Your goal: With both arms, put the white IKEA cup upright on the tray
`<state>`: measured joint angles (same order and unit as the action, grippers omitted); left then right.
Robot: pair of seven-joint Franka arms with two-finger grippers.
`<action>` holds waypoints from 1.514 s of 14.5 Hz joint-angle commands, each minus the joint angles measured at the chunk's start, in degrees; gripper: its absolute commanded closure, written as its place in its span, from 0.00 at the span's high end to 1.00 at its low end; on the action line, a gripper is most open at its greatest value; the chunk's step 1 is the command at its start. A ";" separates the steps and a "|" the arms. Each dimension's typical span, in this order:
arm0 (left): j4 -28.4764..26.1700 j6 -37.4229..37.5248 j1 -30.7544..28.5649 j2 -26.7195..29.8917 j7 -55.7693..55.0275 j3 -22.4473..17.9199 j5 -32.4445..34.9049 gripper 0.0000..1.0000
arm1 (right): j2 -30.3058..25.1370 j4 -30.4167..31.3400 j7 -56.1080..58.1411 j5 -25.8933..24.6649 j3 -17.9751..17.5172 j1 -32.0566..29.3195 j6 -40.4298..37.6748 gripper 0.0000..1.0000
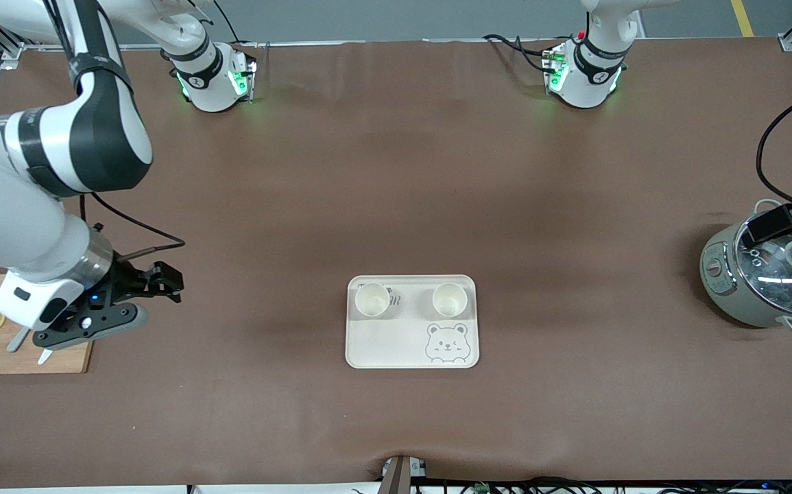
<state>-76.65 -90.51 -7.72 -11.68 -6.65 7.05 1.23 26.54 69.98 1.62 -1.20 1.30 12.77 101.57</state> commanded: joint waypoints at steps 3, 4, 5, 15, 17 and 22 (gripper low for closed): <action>-0.96 3.67 -0.45 4.20 0.41 0.42 0.26 1.00 | -0.70 0.42 -3.73 -0.73 -0.15 0.33 -1.02 1.00; -0.96 3.77 -0.45 4.65 0.59 0.33 0.52 1.00 | -1.14 0.42 -3.03 -0.91 -0.07 0.32 -1.11 1.00; -0.96 3.77 -0.11 5.17 0.94 0.24 0.61 1.00 | -2.10 0.33 -2.76 -1.08 -0.07 0.32 -2.94 1.00; -1.05 3.77 6.84 7.64 1.12 -5.38 0.35 1.00 | -29.42 17.10 0.13 -0.20 -7.69 -16.60 -20.44 1.00; -1.05 3.85 6.84 7.73 1.20 -5.38 0.00 1.00 | -30.76 18.34 1.11 -0.03 -9.82 -21.02 -22.46 1.00; -1.05 4.29 6.14 7.38 1.03 -5.47 -1.67 1.00 | -31.99 18.35 0.58 -0.03 -9.38 -22.52 -23.62 1.00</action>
<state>-76.98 -86.79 -1.57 -5.10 -6.15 2.24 0.61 -3.66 86.74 2.38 -1.37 -6.60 -7.34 77.44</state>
